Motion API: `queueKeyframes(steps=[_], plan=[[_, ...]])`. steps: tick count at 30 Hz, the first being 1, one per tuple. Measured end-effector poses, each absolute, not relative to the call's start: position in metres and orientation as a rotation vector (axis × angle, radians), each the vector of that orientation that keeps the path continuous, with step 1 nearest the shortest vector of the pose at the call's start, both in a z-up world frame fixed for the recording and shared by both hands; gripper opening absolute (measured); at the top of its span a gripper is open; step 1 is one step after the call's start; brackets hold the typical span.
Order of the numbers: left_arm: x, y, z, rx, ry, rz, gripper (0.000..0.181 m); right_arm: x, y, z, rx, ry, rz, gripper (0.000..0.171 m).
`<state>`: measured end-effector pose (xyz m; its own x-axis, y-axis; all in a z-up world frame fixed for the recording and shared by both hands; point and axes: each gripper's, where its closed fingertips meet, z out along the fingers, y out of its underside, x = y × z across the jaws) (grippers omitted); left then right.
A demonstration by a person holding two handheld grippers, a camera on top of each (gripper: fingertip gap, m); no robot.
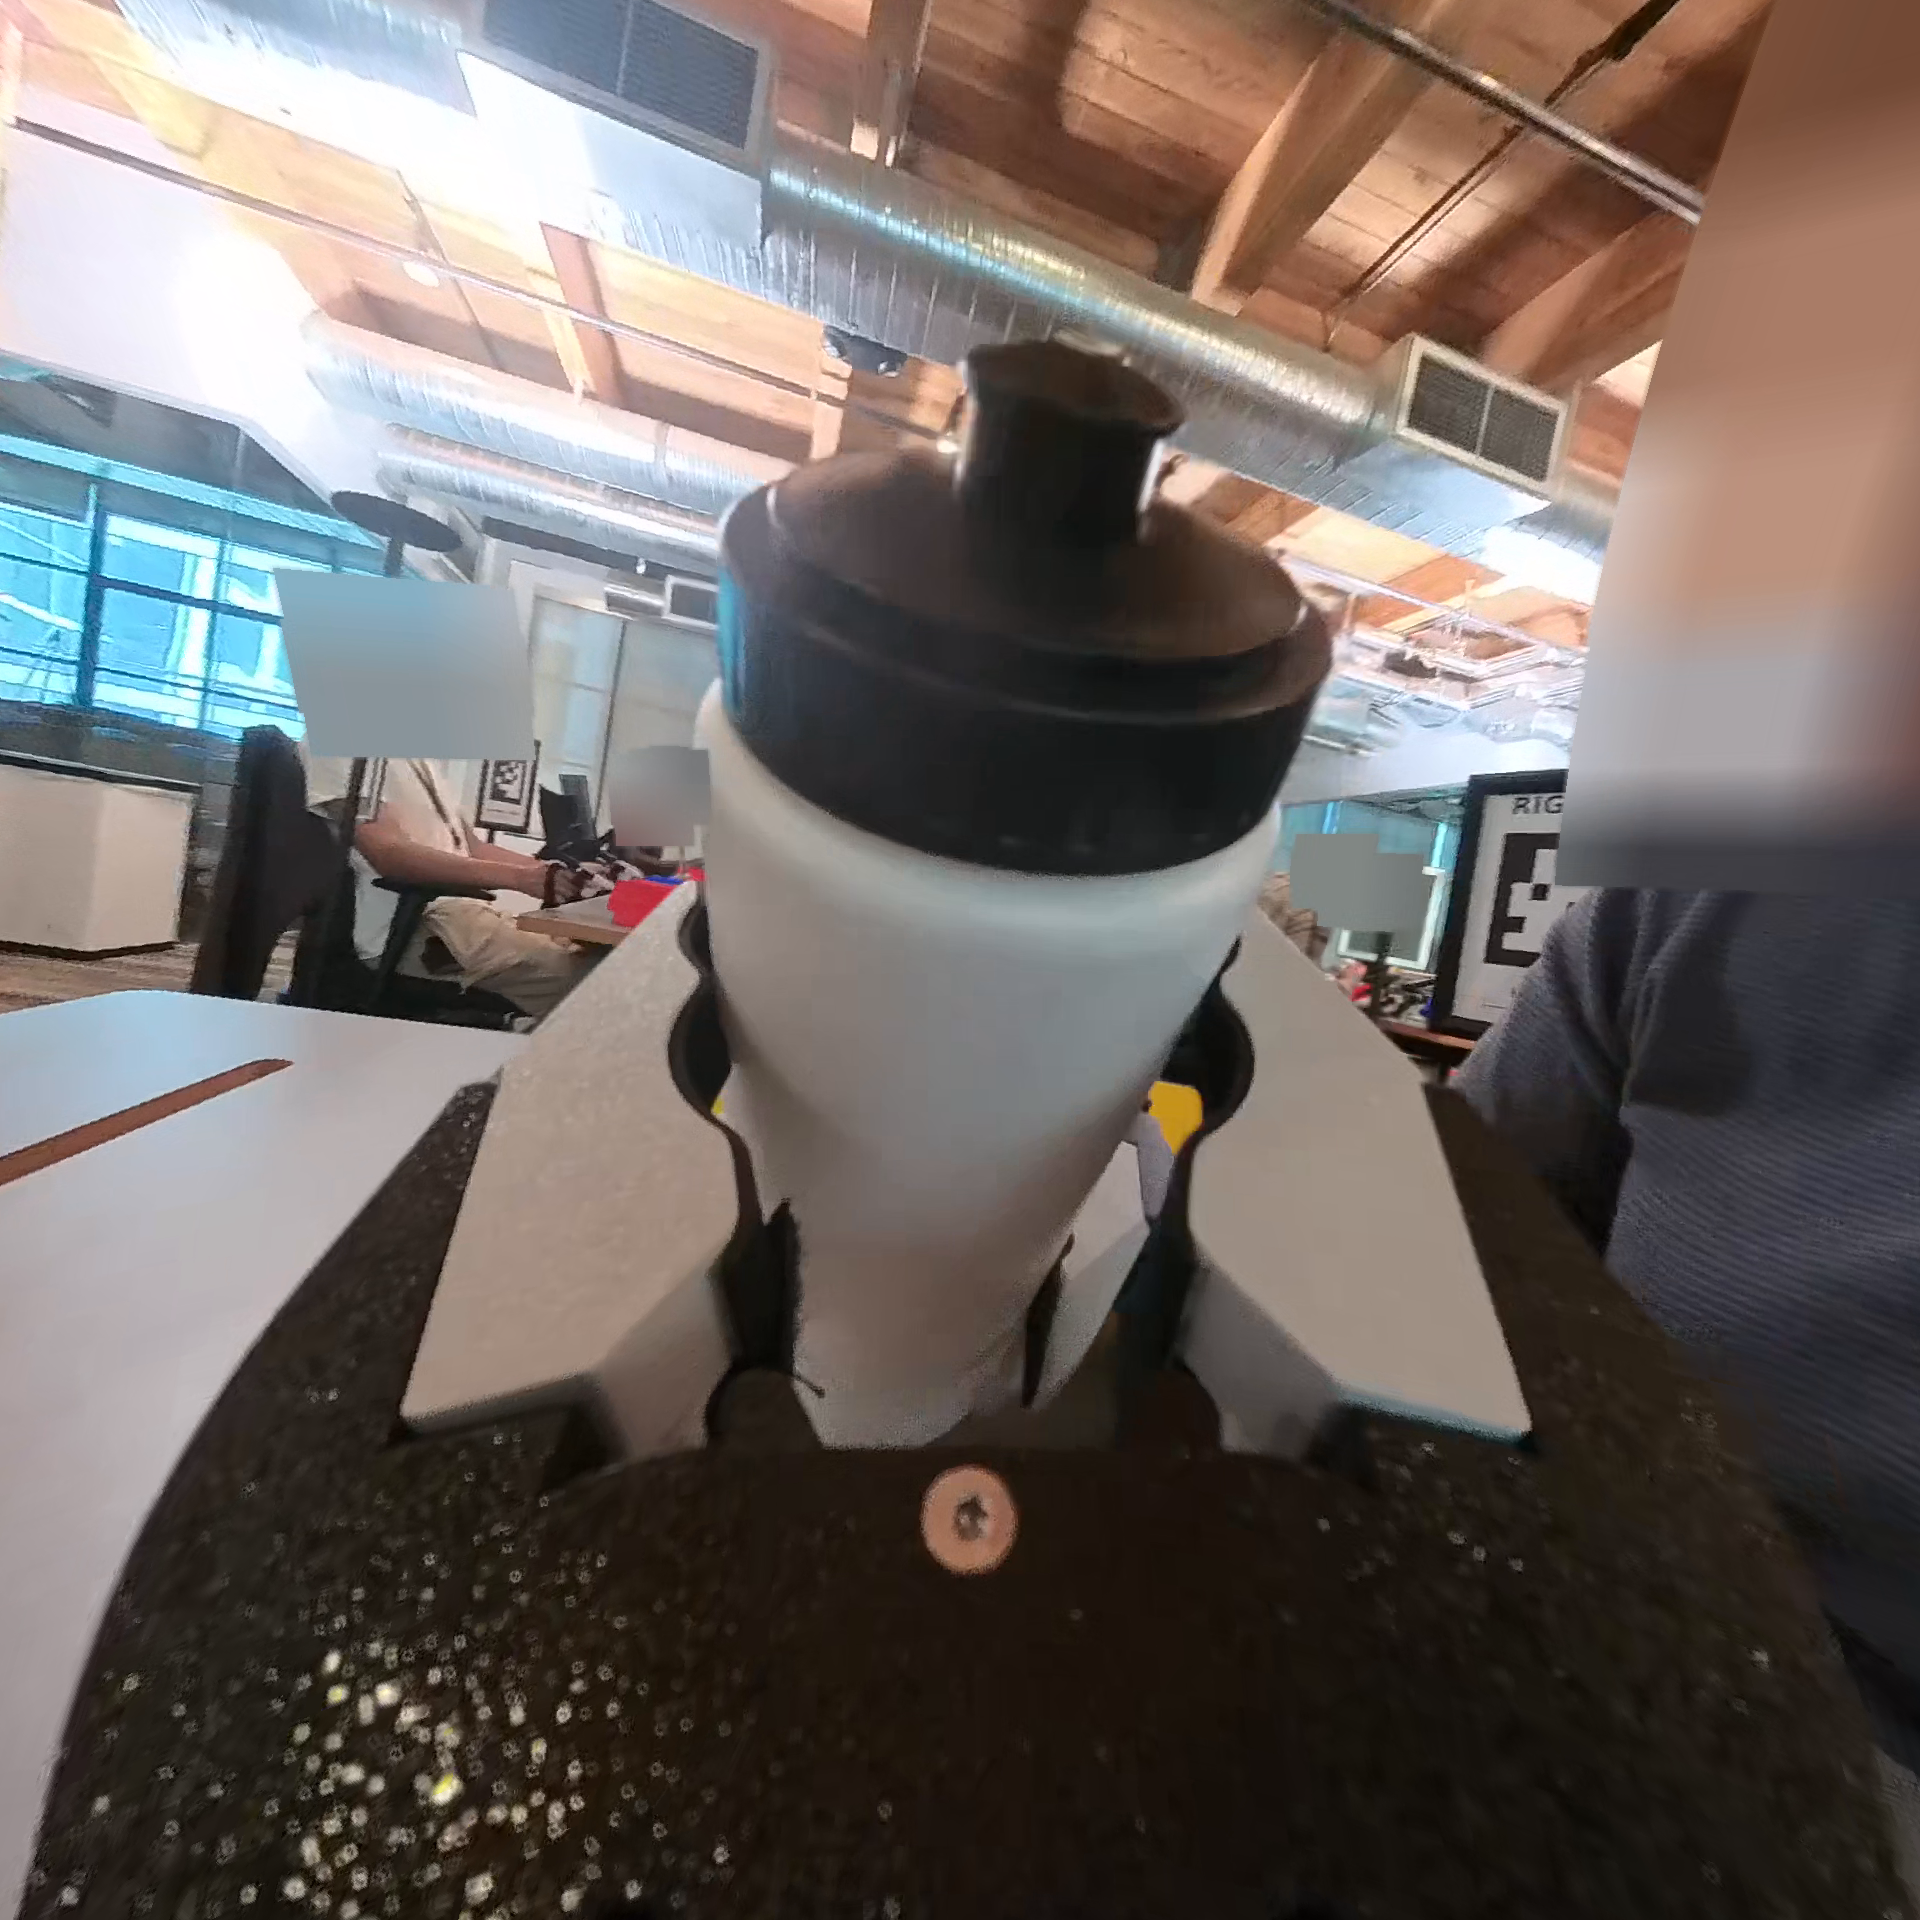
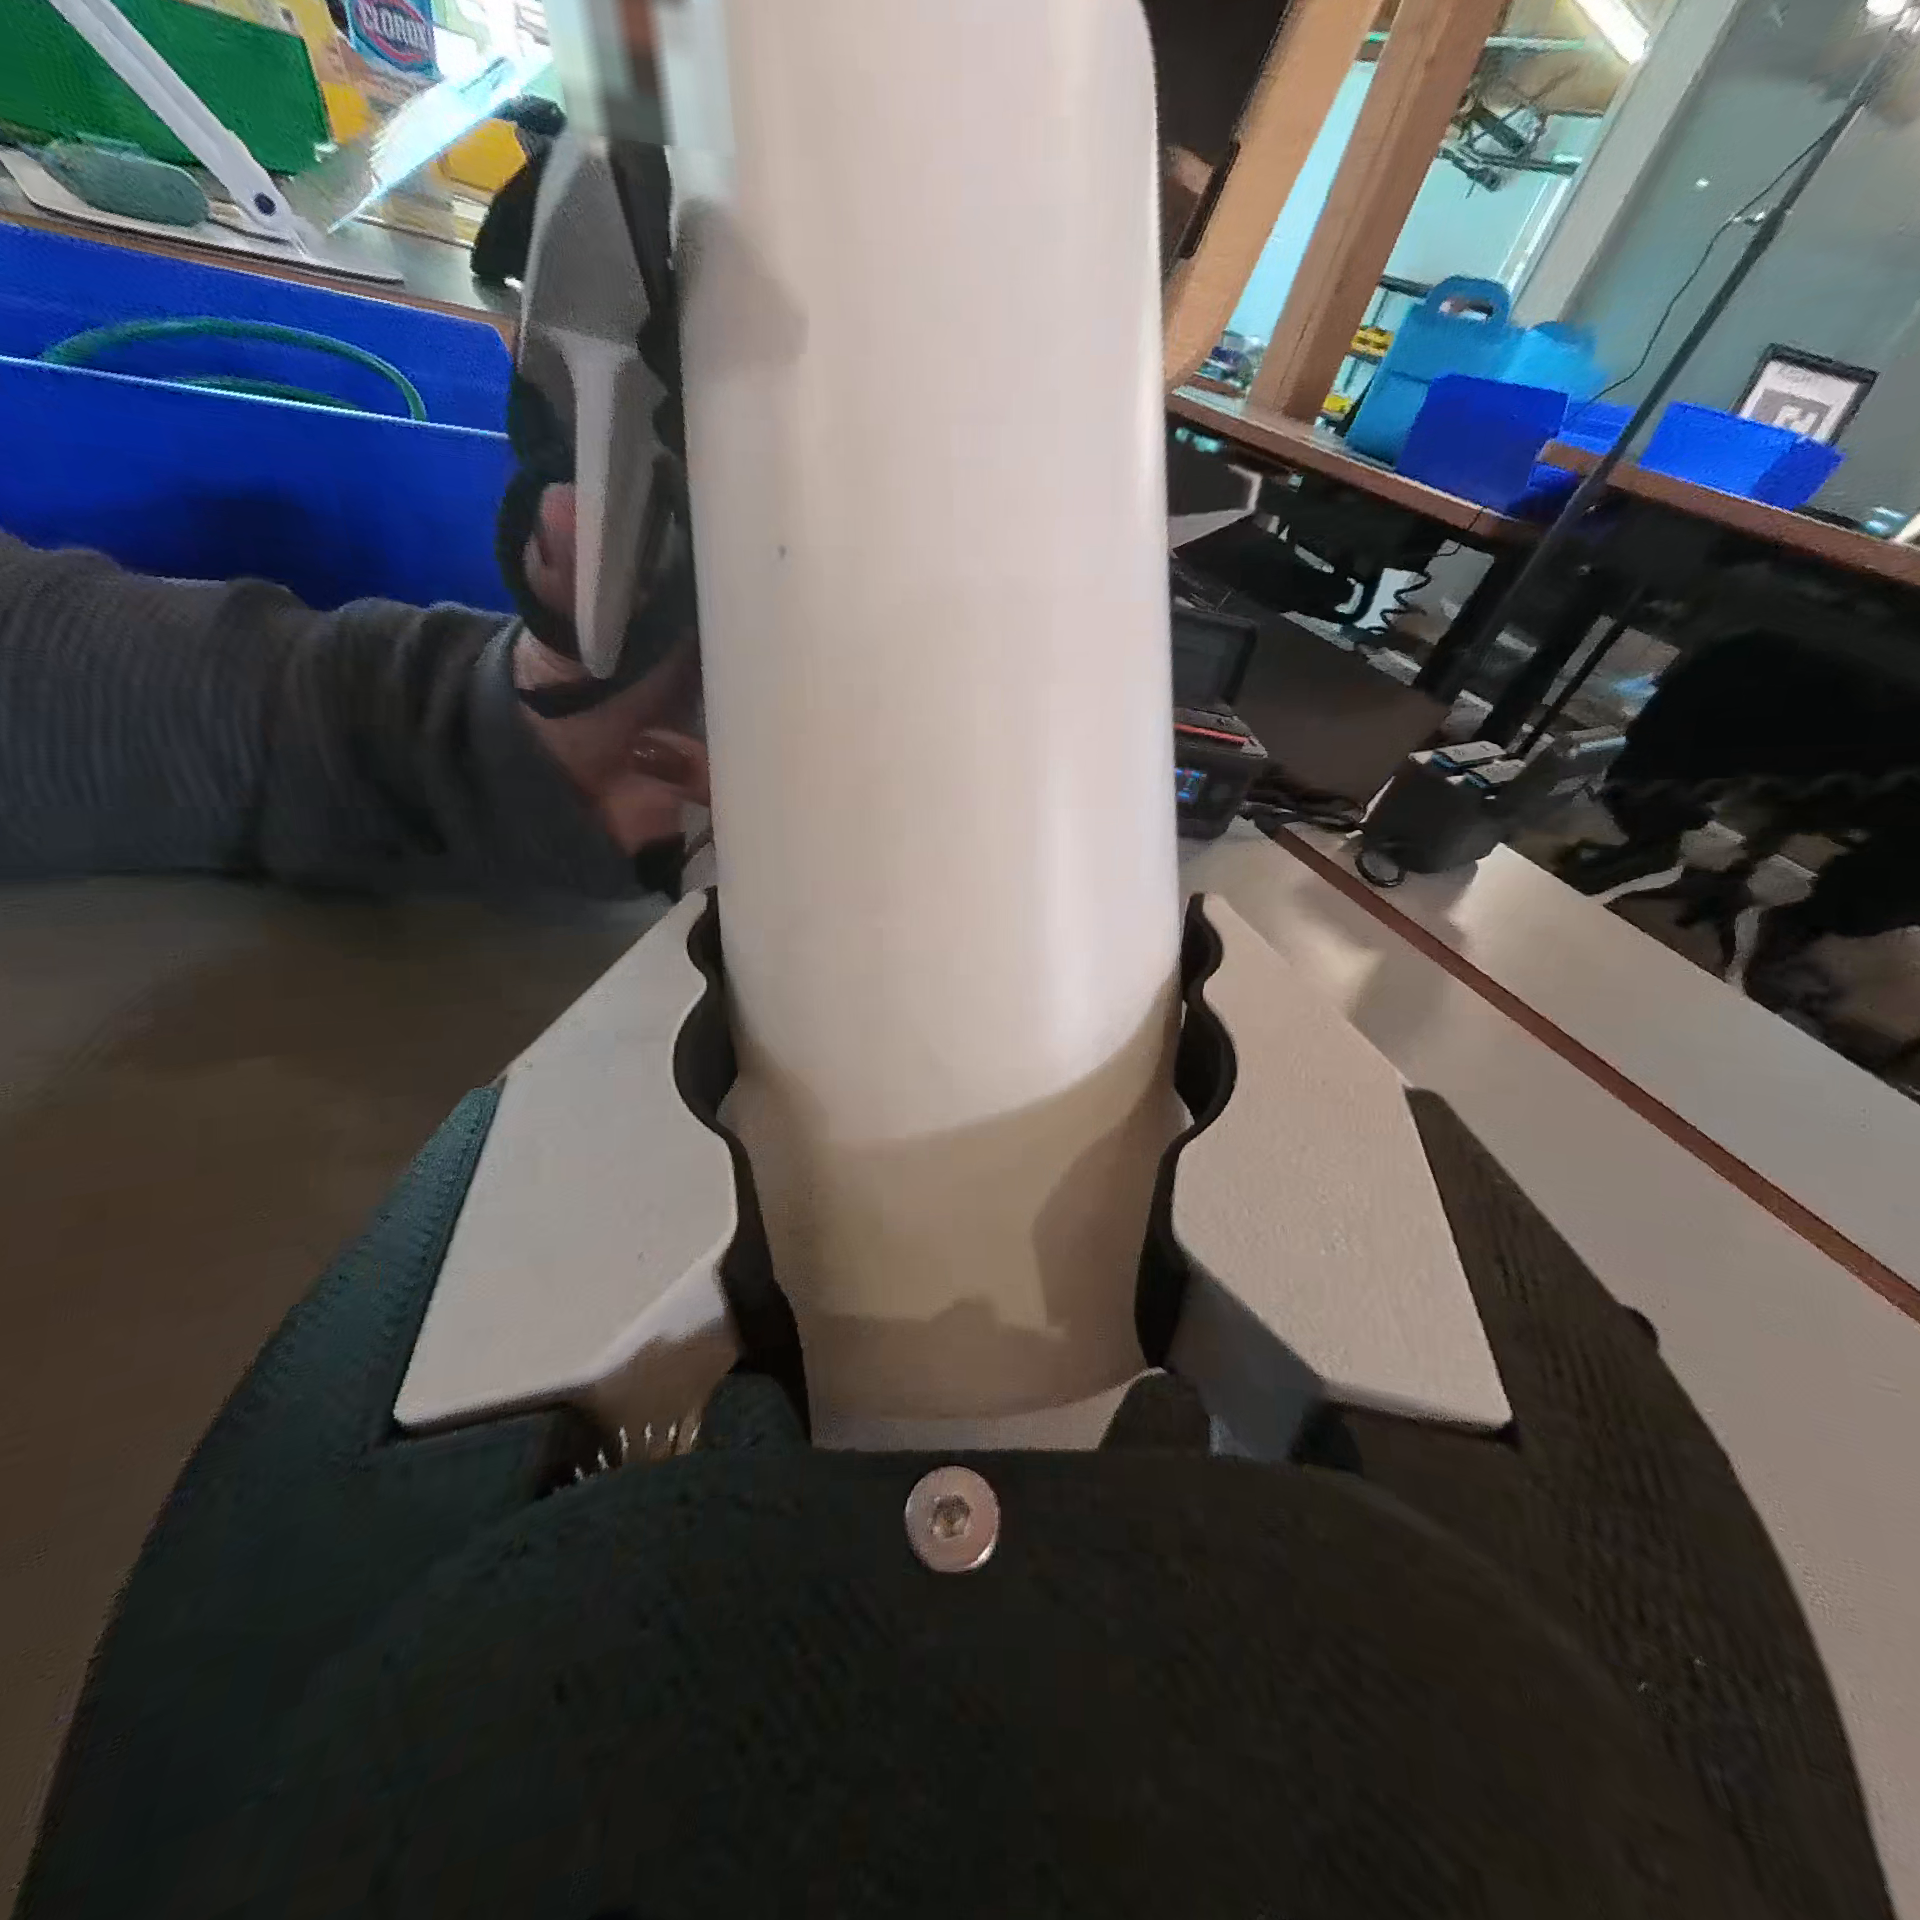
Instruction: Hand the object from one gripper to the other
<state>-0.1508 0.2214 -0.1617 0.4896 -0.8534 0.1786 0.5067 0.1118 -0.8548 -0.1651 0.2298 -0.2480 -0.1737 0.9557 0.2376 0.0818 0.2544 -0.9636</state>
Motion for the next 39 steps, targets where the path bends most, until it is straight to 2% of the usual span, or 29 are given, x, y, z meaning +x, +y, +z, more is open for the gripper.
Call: queueKeyframes(steps=[2, 6, 9, 13, 16, 18, 20, 23, 27, 31, 33, 34, 39], plan=[[-0.158, 0.228, -0.161, -1.051, 0.352, -0.985, 0.089, -0.166, 0.239, -0.243, -0.985, -1.442, 1.005, 0.084], [-0.151, 0.229, -0.163, -1.089, 0.423, -0.829, 0.088, -0.169, 0.247, -0.237, -0.855, -1.408, 0.71, 0.095], [-0.13, 0.226, -0.165, -1.103, 0.518, -0.803, 0.089, -0.173, 0.243, -0.246, -0.857, -1.446, 0.647, 0.087], [-0.135, 0.234, -0.168, -1.147, 0.459, -0.801, 0.09, -0.171, 0.256, -0.244, -0.884, -1.417, 0.557, 0.086], [-0.156, 0.246, -0.172, -1.184, 0.347, -0.723, 0.129, -0.159, 0.285, -0.23, -0.789, -1.351, 0.231, 0.085], [-0.173, 0.252, -0.177, -1.211, 0.302, -0.592, 0.143, -0.149, 0.305, -0.223, -0.706, -1.324, -0.039, 0.085], [-0.185, 0.256, -0.184, -1.248, 0.304, -0.451, 0.153, -0.139, 0.322, -0.22, -0.596, -1.327, -0.361, 0.085], [-0.19, 0.26, -0.197, -1.333, 0.41, -0.16, 0.157, -0.134, 0.333, -0.225, -0.42, -1.366, -0.684, 0.085], [-0.18, 0.271, -0.231, -1.476, 0.724, 0.35, 0.152, -0.139, 0.328, -0.227, -0.31, -1.386, -0.788, 0.085], [-0.197, 0.286, -0.247, -1.538, 0.845, 0.915, 0.132, -0.146, 0.311, -0.218, -0.224, -1.359, -0.814, 0.086], [-0.21, 0.287, -0.249, -1.523, 0.868, 1.151, 0.115, -0.147, 0.308, -0.217, -0.198, -1.35, -0.843, 0.085], [-0.214, 0.287, -0.25, -1.518, 0.862, 1.211, 0.106, -0.148, 0.307, -0.219, -0.198, -1.358, -0.839, 0.085], [-0.219, 0.287, -0.251, -1.59, 0.709, 0.976, 0.104, -0.151, 0.288, -0.207, -0.254, -1.289, -0.561, 0.087]])
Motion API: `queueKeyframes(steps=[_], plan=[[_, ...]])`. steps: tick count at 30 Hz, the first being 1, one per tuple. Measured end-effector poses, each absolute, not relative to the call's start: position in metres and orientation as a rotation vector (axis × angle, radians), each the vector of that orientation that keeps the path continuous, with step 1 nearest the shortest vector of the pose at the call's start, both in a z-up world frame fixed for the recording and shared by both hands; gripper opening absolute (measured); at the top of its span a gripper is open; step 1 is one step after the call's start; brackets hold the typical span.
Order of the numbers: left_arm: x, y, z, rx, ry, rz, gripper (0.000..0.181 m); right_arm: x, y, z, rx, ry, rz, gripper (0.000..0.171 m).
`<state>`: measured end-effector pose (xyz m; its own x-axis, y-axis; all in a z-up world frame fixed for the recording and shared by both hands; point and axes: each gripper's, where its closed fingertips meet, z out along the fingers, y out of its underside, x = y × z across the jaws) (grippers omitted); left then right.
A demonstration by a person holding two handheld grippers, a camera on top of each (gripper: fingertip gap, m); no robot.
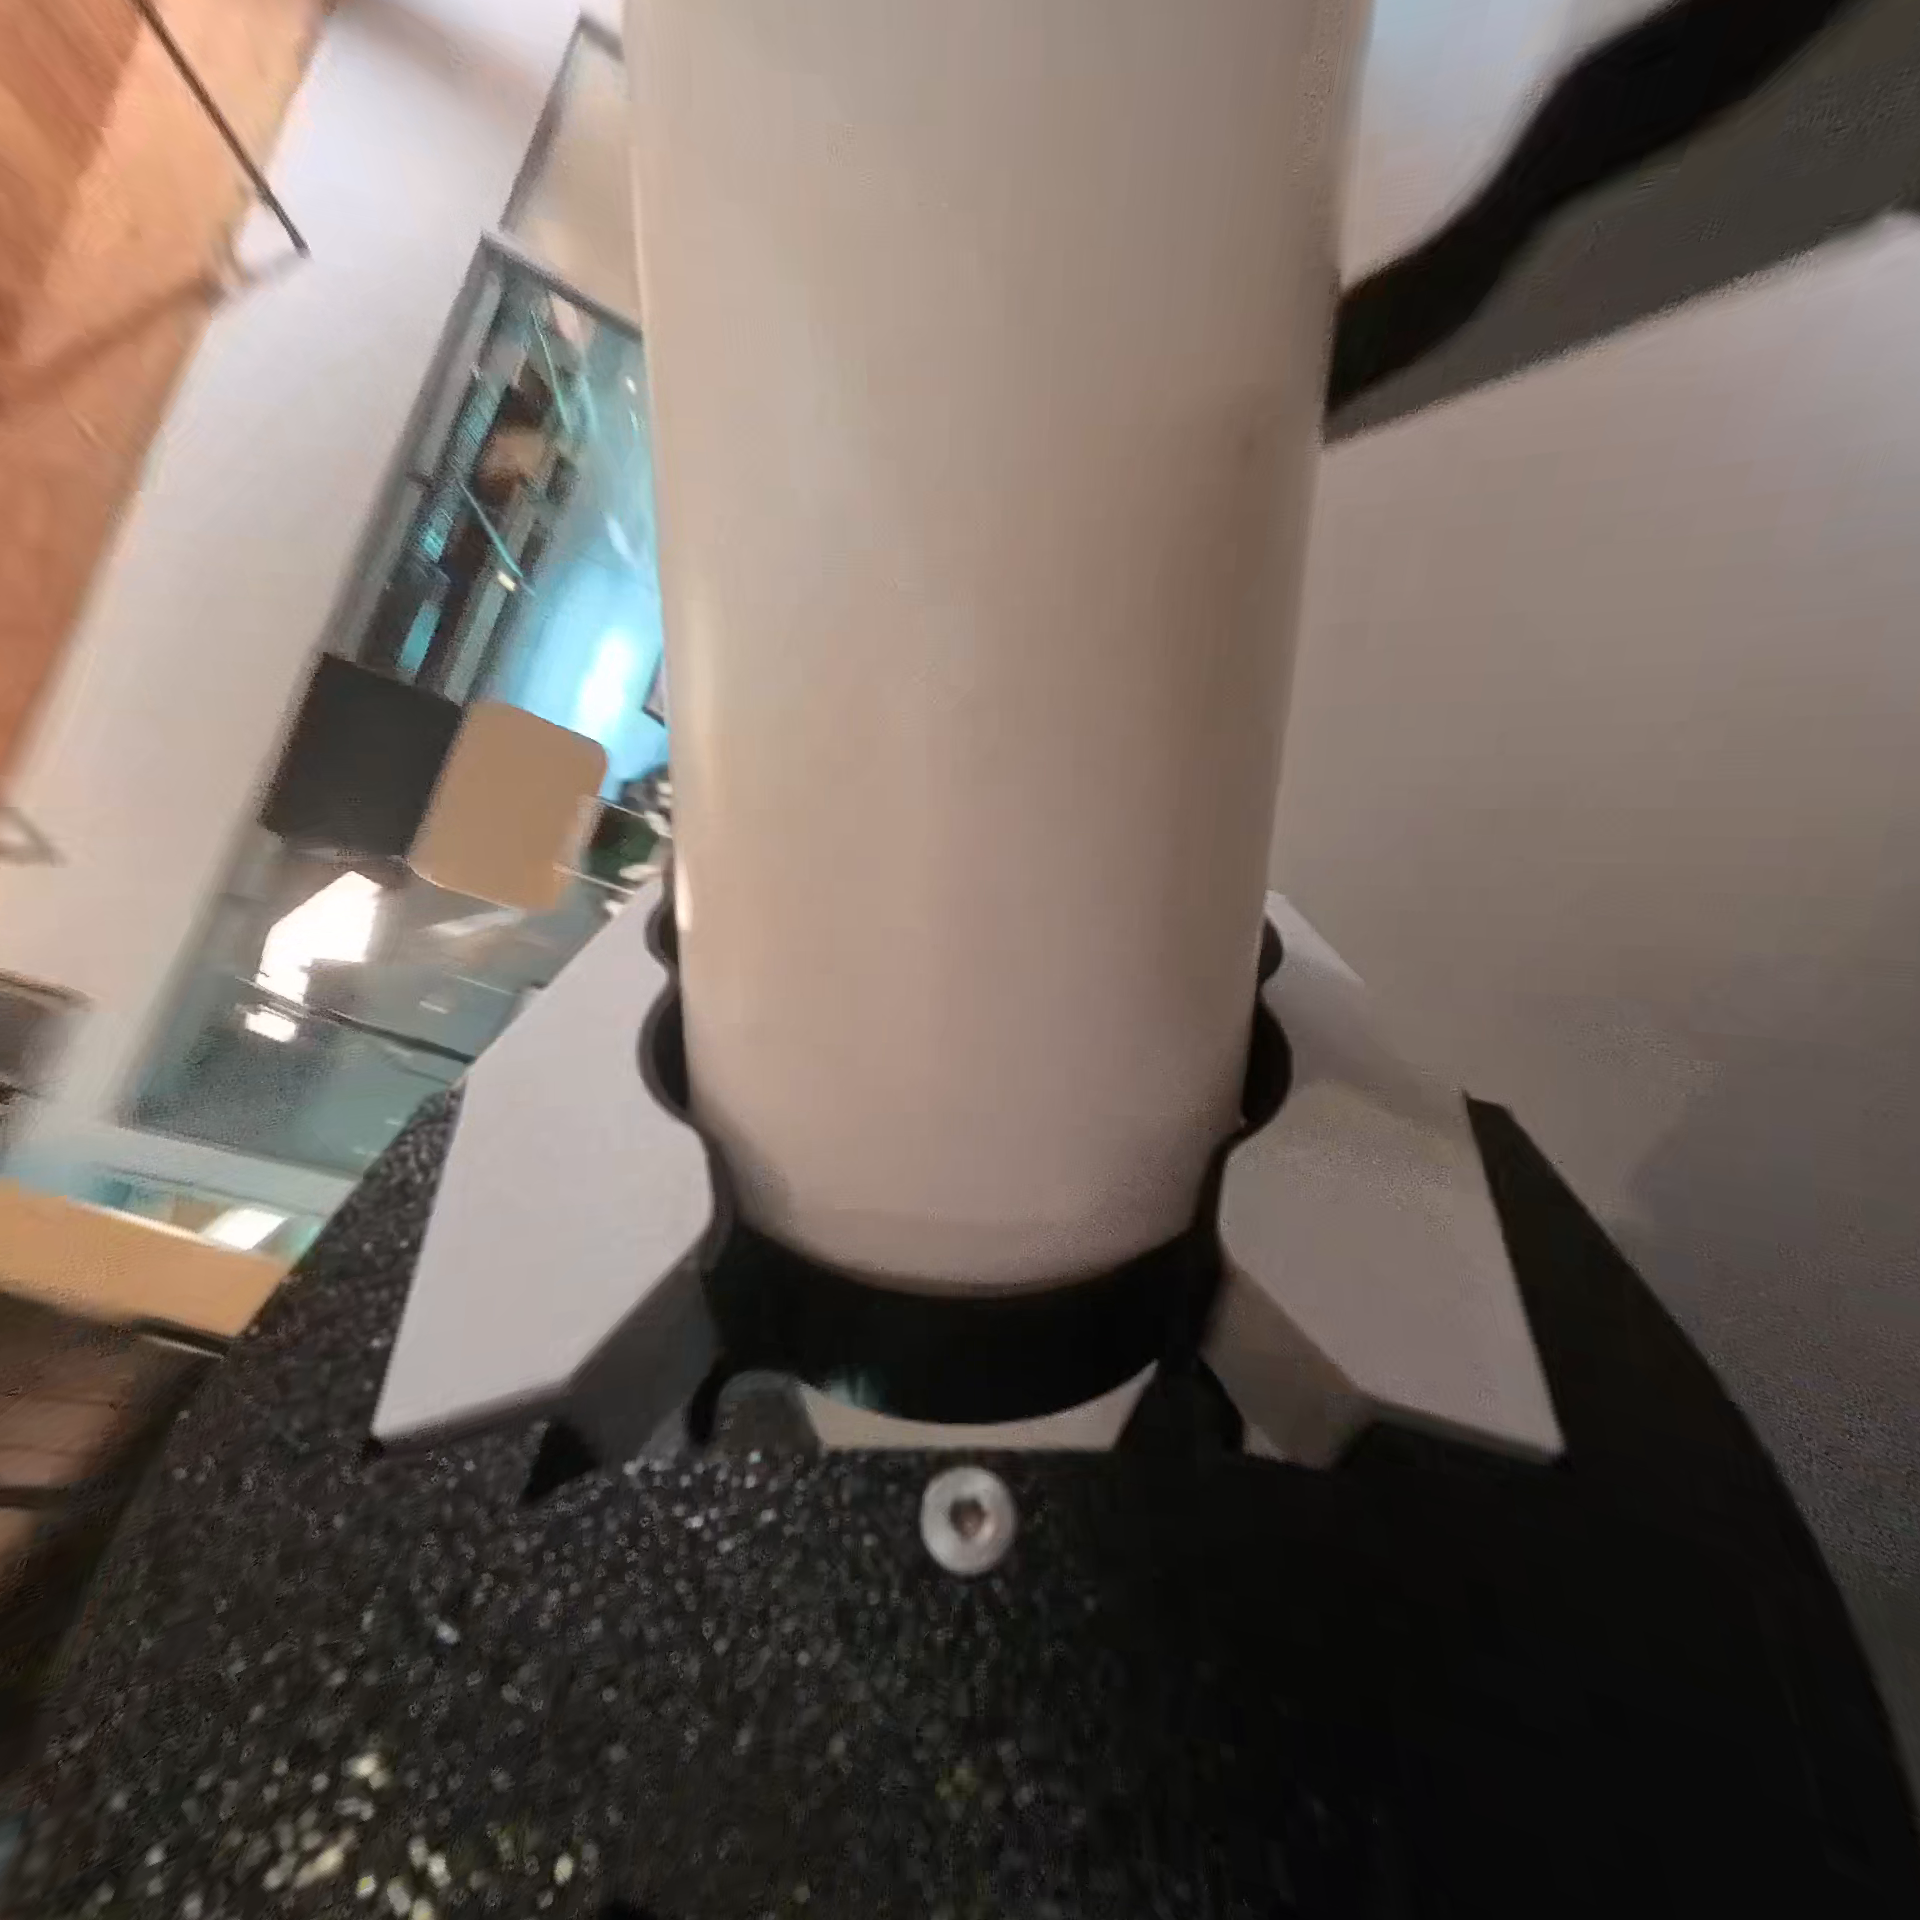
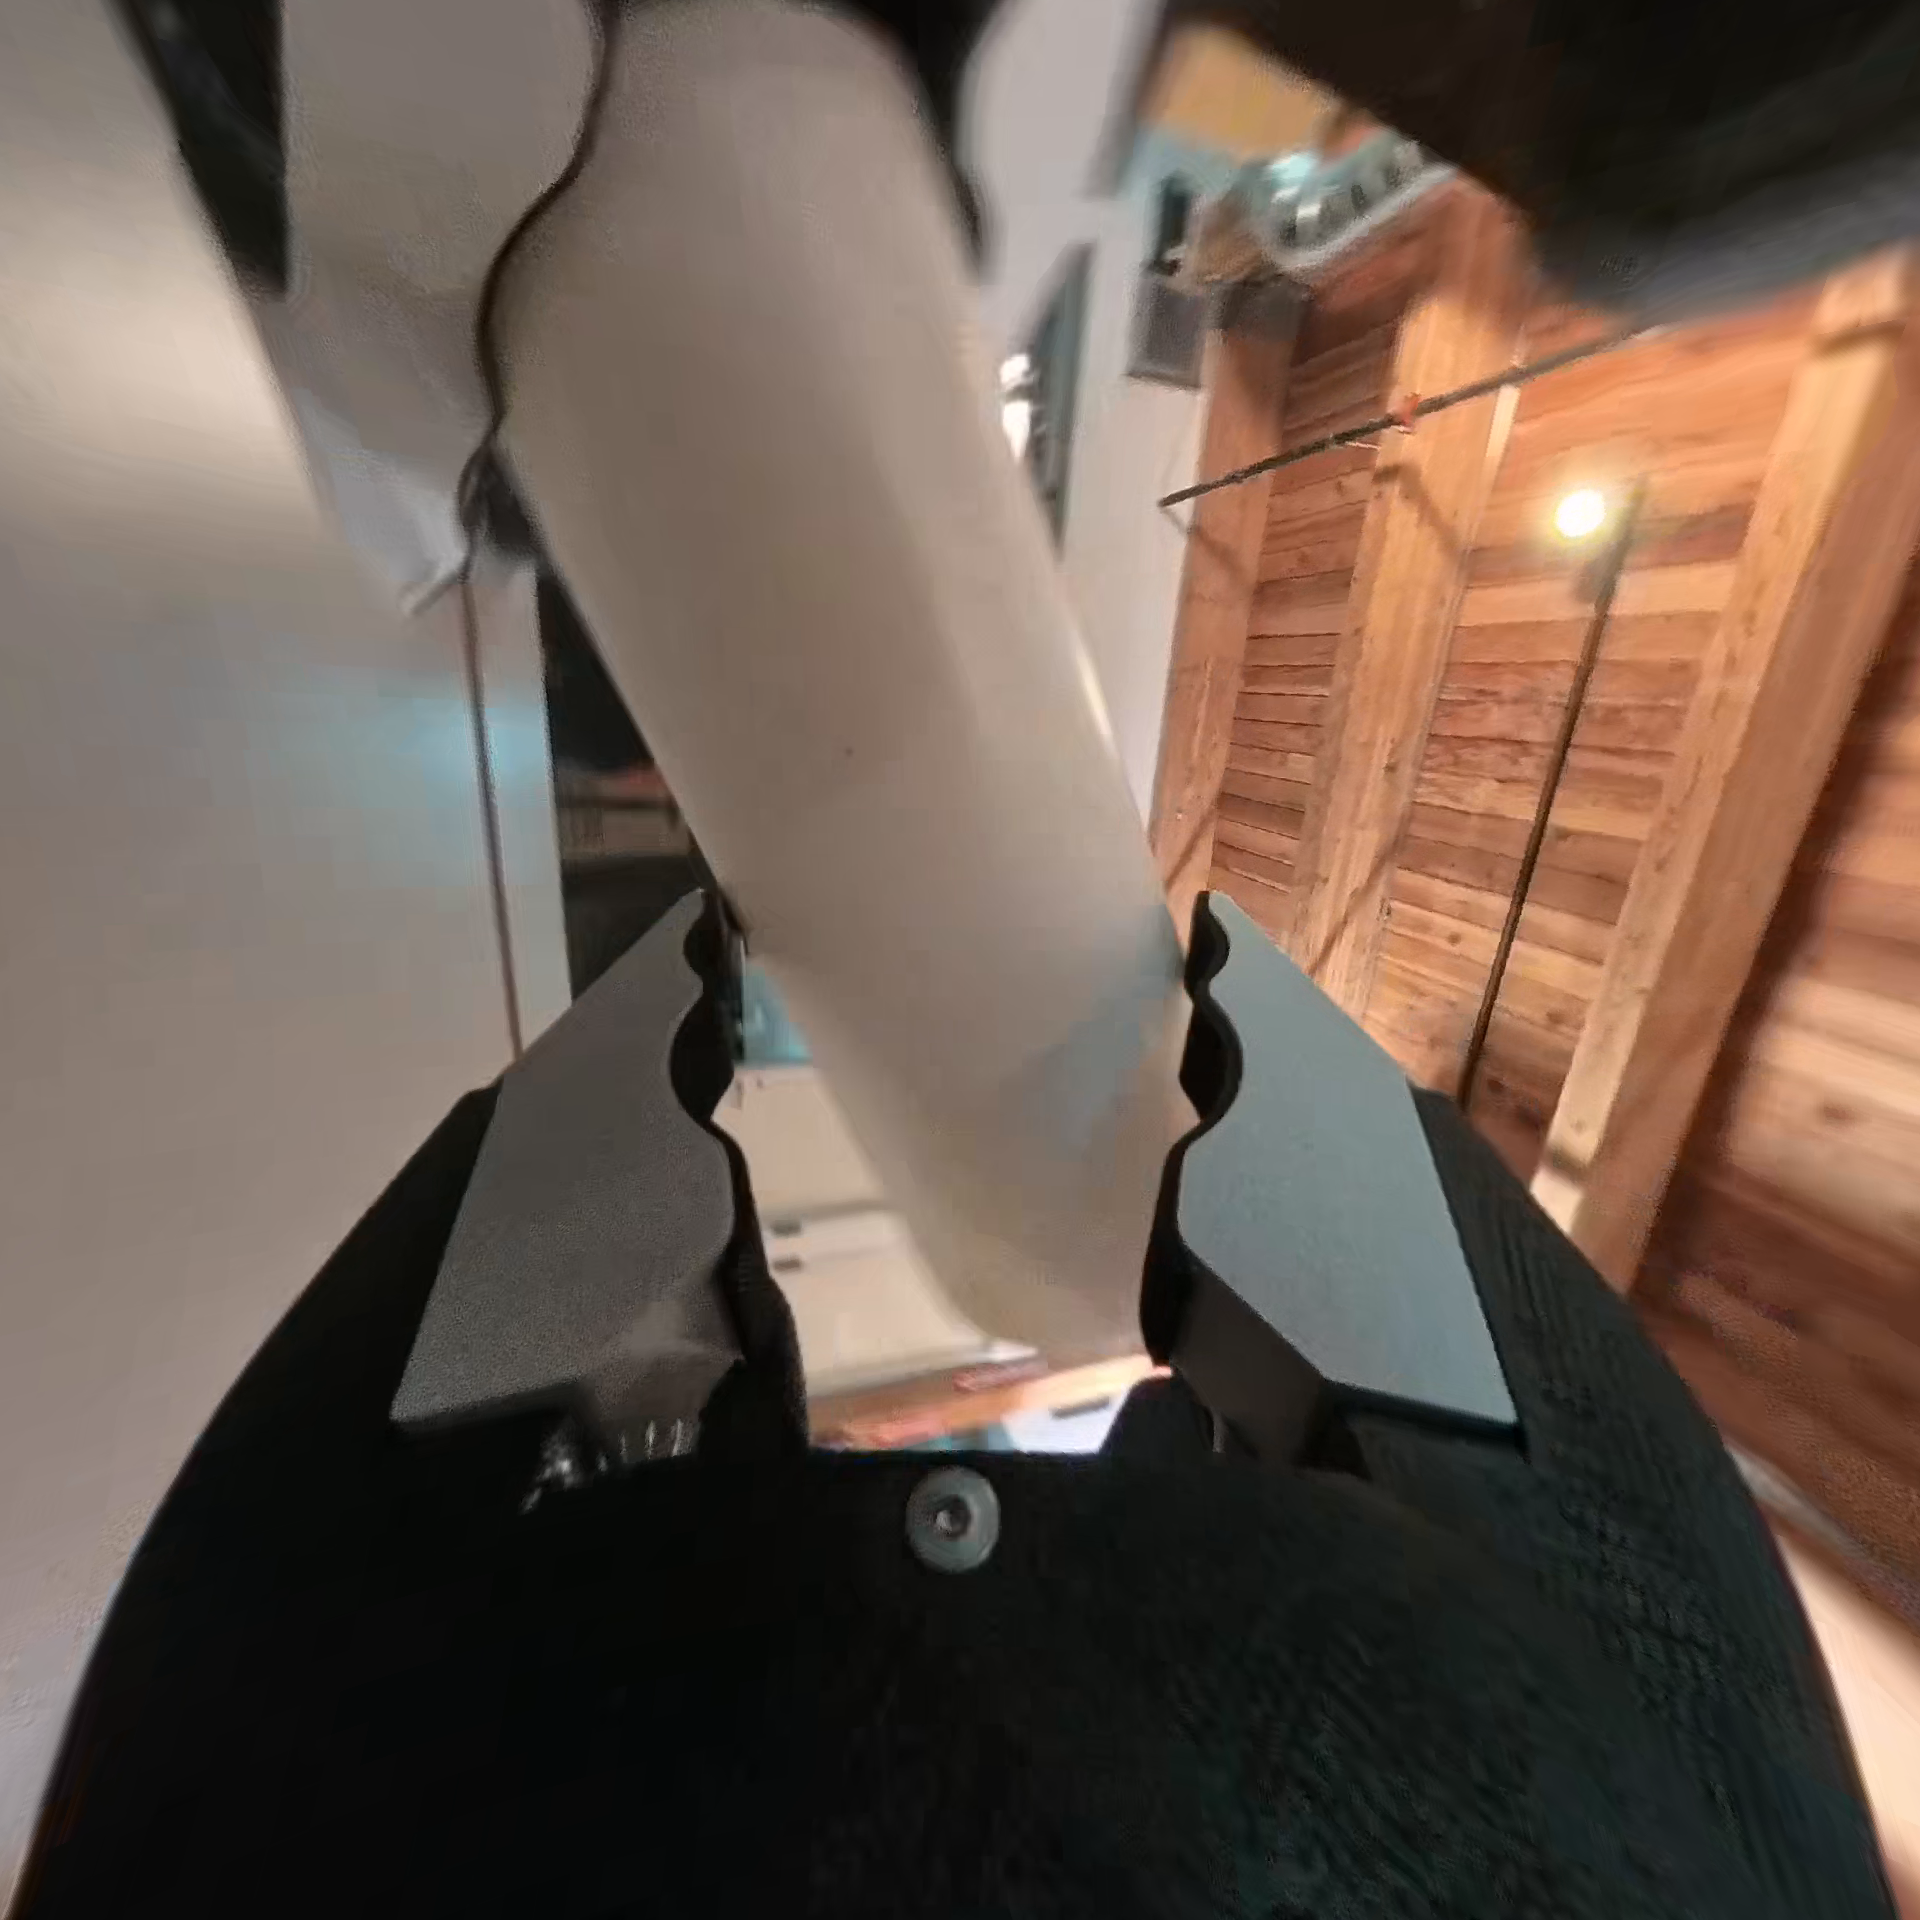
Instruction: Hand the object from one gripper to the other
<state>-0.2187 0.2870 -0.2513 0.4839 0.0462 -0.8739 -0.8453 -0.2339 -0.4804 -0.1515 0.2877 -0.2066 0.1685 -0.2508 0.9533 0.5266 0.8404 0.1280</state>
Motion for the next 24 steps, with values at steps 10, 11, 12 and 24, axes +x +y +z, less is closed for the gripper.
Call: queueKeyframes(steps=[10, 11, 12, 24], plan=[[-0.177, 0.266, -0.223, -1.593, 0.253, -0.782, 0.106, -0.127, 0.28, -0.168, -0.277, -1.067, -0.345, 0.14], [-0.166, 0.26, -0.228, -1.638, 0.266, -0.978, 0.106, -0.129, 0.28, -0.172, -0.245, -1.085, -0.387, 0.142], [-0.152, 0.248, -0.233, -1.688, 0.297, -1.186, 0.104, -0.132, 0.278, -0.177, -0.208, -1.11, -0.424, 0.144], [-0.08, 0.158, -0.274, -2.096, 0.651, -1.788, 0.105, -0.161, 0.238, -0.213, 0.041, -1.258, -0.557, 0.105]])
